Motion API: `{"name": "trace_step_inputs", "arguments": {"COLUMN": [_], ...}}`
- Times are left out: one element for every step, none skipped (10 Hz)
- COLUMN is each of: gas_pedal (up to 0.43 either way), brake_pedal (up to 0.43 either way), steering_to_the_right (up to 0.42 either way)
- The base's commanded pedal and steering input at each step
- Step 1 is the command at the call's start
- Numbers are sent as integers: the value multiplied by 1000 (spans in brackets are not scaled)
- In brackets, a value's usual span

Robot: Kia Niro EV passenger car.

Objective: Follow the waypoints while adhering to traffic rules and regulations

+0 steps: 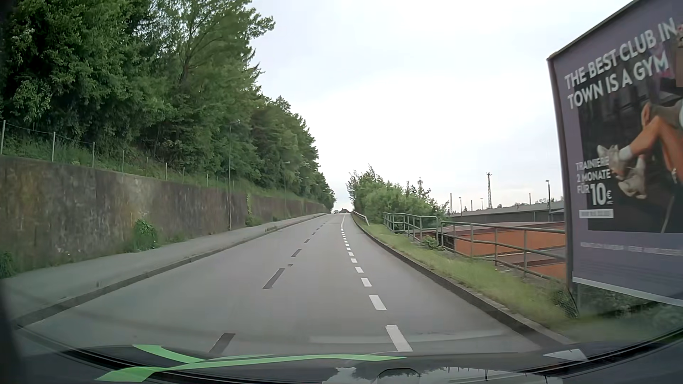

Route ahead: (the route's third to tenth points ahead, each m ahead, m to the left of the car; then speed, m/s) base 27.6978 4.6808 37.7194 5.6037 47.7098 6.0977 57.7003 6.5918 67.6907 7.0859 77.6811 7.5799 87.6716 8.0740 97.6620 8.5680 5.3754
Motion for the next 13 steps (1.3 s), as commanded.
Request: {"name": "trace_step_inputs", "arguments": {"gas_pedal": [169,169,169,169,157,138,130,130,130,130,138,138,138], "brake_pedal": [0,0,0,0,0,0,0,0,0,0,0,0,0], "steering_to_the_right": [-33,-32,-32,-32,-30,-28,-28,-30,-30,-30,-30,-30,-30]}}
